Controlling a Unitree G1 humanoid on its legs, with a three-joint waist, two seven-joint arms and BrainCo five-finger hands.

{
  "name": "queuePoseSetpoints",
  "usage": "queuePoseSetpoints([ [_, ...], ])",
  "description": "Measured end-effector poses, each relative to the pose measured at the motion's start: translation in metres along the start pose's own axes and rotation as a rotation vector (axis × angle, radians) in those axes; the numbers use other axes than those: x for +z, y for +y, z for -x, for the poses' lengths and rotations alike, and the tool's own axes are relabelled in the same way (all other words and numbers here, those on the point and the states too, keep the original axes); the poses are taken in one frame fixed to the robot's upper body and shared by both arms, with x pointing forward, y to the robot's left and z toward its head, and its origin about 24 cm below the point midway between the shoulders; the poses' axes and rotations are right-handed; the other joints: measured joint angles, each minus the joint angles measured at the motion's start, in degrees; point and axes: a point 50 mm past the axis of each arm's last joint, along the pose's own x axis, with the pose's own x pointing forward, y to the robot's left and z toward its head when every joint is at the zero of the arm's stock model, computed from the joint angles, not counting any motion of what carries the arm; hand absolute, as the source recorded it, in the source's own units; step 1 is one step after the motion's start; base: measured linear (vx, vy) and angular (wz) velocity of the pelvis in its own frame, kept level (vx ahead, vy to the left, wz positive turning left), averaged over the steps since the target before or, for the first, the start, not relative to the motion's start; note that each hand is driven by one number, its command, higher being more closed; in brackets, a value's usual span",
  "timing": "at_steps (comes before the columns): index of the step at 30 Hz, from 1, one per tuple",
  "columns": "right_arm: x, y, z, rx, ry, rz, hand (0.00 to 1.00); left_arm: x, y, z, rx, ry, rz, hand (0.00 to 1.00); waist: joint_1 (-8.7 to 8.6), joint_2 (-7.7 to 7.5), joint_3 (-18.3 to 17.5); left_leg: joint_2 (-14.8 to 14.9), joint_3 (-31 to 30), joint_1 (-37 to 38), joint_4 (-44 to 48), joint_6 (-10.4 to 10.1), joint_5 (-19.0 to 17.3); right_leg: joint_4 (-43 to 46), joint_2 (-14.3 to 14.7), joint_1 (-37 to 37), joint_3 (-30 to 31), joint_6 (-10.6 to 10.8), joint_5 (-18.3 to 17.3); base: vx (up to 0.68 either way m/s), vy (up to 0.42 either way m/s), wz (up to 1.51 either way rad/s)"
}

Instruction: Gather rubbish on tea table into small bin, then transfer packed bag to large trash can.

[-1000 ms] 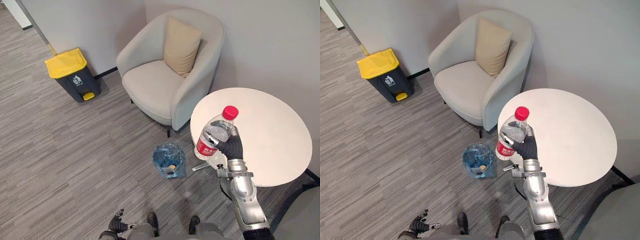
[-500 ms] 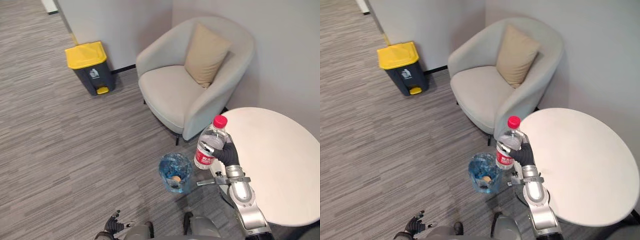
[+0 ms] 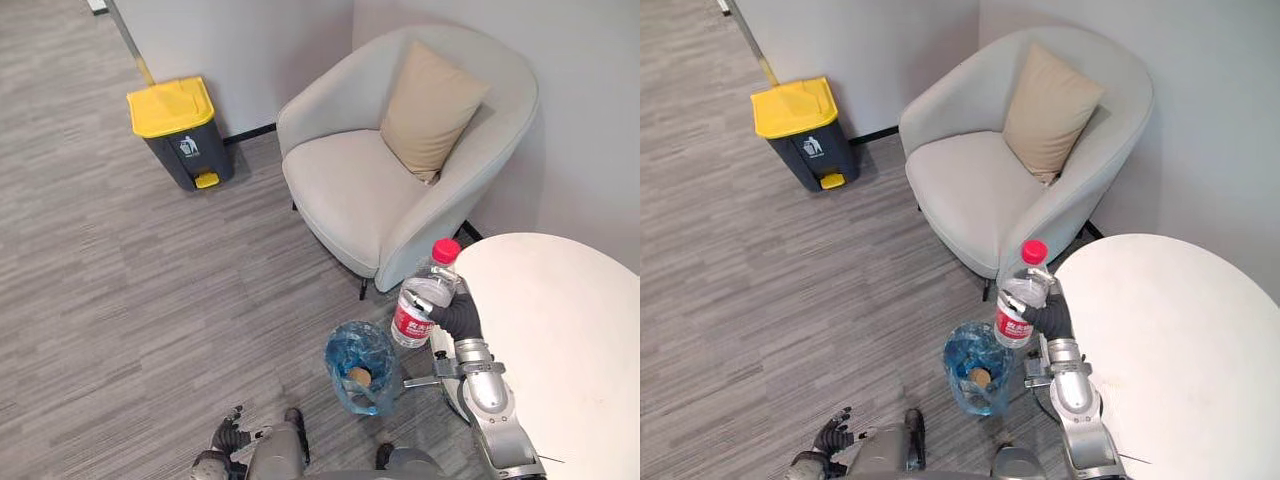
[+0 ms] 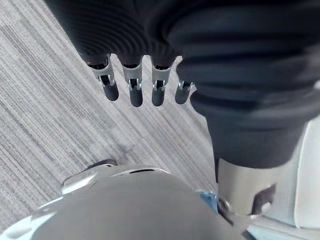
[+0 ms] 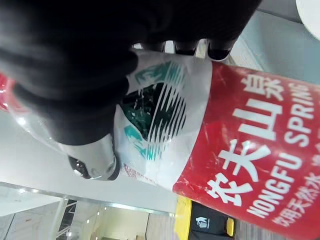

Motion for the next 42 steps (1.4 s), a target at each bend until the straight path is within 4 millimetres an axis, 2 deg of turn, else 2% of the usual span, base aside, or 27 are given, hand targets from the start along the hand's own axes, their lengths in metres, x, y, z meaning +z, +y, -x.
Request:
queuePoseSetpoints([
  [4, -0.001, 0.000, -0.001, 0.004, 0.003, 0.007, 1.00, -0.002, -0.002, 0.001, -0.004, 0.006, 0.004, 0.00, 0.35, 0.39, 0.1, -0.5, 0.6, 1.6, -2.3, 0.8, 0.4, -0.2, -0.1, 0.0, 1.1, 0.4, 0.5, 0.00, 0.039, -0.15],
  [12, -0.015, 0.006, 0.001, 0.057, 0.058, 0.043, 1.00, -0.005, -0.002, 0.001, -0.005, 0.021, -0.003, 0.00, 0.21, 0.62, 0.1, -0.6, 2.9, 3.8, -8.4, 0.6, 3.5, 0.4, 0.1, -2.7, 4.0, 0.1, 1.4, -0.04, -0.019, -0.19],
  [15, -0.005, 0.015, -0.018, 0.128, -0.013, 0.092, 1.00, 0.005, -0.002, -0.003, -0.004, -0.008, -0.011, 0.00, 0.13, 1.23, 1.1, -0.1, 3.3, -0.3, -5.5, 1.0, 3.3, 3.8, 0.2, -7.2, 5.1, 0.1, 1.4, -0.08, 0.026, -0.17],
  [17, 0.012, 0.021, -0.038, 0.155, -0.108, 0.125, 1.00, 0.023, -0.001, -0.009, 0.003, -0.057, -0.025, 0.00, 0.24, 1.79, 4.3, 0.5, 3.1, -3.5, -2.3, 1.4, 3.1, 7.5, 0.4, -11.0, 6.0, 0.2, 1.2, -0.15, 0.042, -0.14],
  [20, 0.039, 0.030, -0.070, 0.196, -0.243, 0.176, 1.00, 0.059, 0.004, -0.018, 0.024, -0.159, -0.021, 0.00, 0.28, 2.53, 8.7, 0.5, 2.6, -11.3, 3.4, 2.5, 1.8, 15.7, -0.3, -19.8, 6.6, 1.0, -1.1, -0.26, 0.064, 0.04],
  [22, 0.051, 0.034, -0.079, 0.219, -0.302, 0.226, 1.00, 0.076, 0.007, -0.021, 0.044, -0.212, 0.003, 0.00, 0.29, 2.84, 11.2, 0.3, 2.1, -15.3, 5.7, 2.4, 1.1, 19.9, -1.0, -24.2, 6.5, 1.4, -2.3, -0.23, 0.023, 0.18],
  [27, 0.058, 0.043, -0.094, 0.256, -0.340, 0.316, 1.00, 0.099, 0.016, -0.024, 0.069, -0.276, 0.013, 0.00, 0.62, 3.05, 12.5, 0.2, 1.7, -24.4, 9.8, 2.5, 1.3, 25.3, -1.9, -33.7, 6.6, 1.3, -2.7, -0.16, 0.031, 0.08],
  [30, 0.063, 0.046, -0.106, 0.233, -0.350, 0.346, 1.00, 0.125, 0.017, -0.026, 0.089, -0.349, 0.022, 0.00, 0.76, 3.16, 12.7, 0.3, 1.3, -31.4, 12.9, 2.5, 1.3, 28.6, -2.0, -40.6, 6.7, 1.5, -2.7, -0.09, 0.028, 0.05],
  [36, 0.088, 0.043, -0.126, 0.140, -0.446, 0.429, 1.00, 0.181, 0.033, -0.018, 0.174, -0.542, 0.158, 0.00, 2.28, 3.51, 14.1, 1.3, 0.3, -43.1, 18.7, 2.9, 1.1, 35.3, -2.2, -52.0, 6.3, 1.5, -3.8, -0.05, -0.027, 0.05],
  [39, 0.110, 0.038, -0.148, 0.066, -0.506, 0.494, 1.00, 0.229, 0.021, -0.005, 0.141, -0.709, 0.206, 0.00, 2.74, 3.41, 15.8, 1.4, -0.2, -49.6, 21.4, 3.5, 1.5, 39.4, -2.6, -58.5, 5.8, 1.2, -4.6, -0.06, -0.064, 0.13],
  [40, 0.113, 0.037, -0.149, 0.060, -0.513, 0.502, 1.00, 0.233, 0.020, -0.003, 0.136, -0.726, 0.213, 0.00, 2.80, 3.42, 16.0, 1.4, -0.3, -50.2, 21.6, 3.6, 1.5, 39.6, -2.6, -59.1, 5.7, 1.2, -4.6, -0.04, -0.043, 0.10],
  [42, 0.123, 0.025, -0.162, 0.004, -0.520, 0.554, 1.00, 0.262, 0.015, 0.009, 0.117, -0.833, 0.254, 0.00, 3.63, 3.41, 17.3, 1.3, -1.1, -54.9, 23.8, 3.9, 1.8, 42.9, -3.0, -63.5, 5.2, 1.0, -5.4, -0.02, -0.045, 0.14],
])
